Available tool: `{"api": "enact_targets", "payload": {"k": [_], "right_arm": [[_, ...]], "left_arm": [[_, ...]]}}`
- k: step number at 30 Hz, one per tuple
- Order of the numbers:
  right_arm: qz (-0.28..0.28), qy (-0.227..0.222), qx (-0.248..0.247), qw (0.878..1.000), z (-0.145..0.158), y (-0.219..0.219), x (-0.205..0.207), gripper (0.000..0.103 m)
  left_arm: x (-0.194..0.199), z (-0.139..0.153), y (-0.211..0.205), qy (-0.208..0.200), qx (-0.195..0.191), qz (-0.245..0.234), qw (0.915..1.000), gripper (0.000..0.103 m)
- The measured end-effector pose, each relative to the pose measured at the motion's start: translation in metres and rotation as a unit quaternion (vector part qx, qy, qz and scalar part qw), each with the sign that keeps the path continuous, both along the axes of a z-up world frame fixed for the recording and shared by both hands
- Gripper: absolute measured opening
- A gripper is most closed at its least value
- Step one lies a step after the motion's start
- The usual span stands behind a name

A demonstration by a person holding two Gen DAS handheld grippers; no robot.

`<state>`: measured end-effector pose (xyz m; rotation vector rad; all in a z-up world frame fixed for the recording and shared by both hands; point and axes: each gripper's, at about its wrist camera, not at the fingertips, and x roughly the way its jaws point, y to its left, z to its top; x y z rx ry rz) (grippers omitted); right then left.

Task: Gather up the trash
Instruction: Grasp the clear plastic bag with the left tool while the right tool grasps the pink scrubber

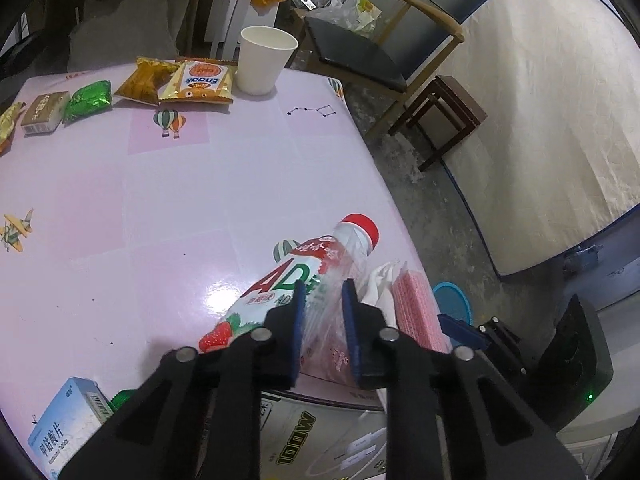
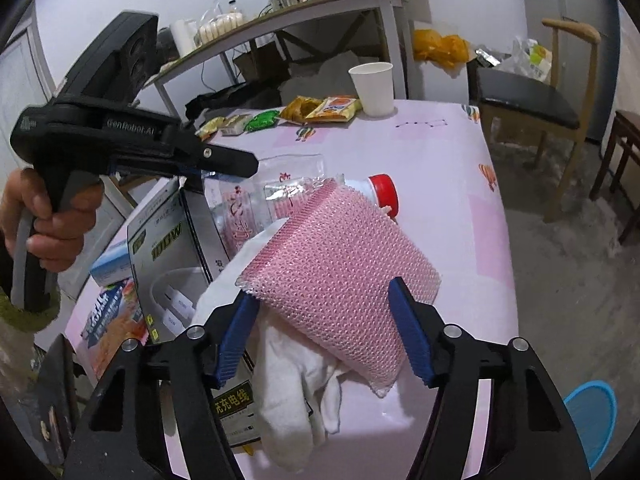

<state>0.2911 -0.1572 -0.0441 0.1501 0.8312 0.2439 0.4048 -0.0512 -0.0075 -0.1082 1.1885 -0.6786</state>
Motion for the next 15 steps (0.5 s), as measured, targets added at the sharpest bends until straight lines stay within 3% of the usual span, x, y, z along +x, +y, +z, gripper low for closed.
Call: {"api": "enact_targets", "payload": {"k": [13, 14, 15], "right_arm": [[-0.049, -0.016, 0.054, 0.997, 0.016, -0.027, -0.019, 0.038], [-0.055, -0.018, 0.06, 0.997, 0.017, -0.03, -0.022, 0.036], [-0.058, -0.02, 0.062, 0.996, 0.018, -0.033, -0.023, 0.035]], "left_arm": [[-0.016, 0.02, 0.002, -0.033, -0.028, 0.001, 0.999, 0.009], [-0.018, 0.022, 0.002, -0.037, -0.029, 0.0, 0.9989, 0.002], [-0.02, 0.025, 0.001, -0.042, -0.031, -0.002, 0.9986, 0.002]]}}
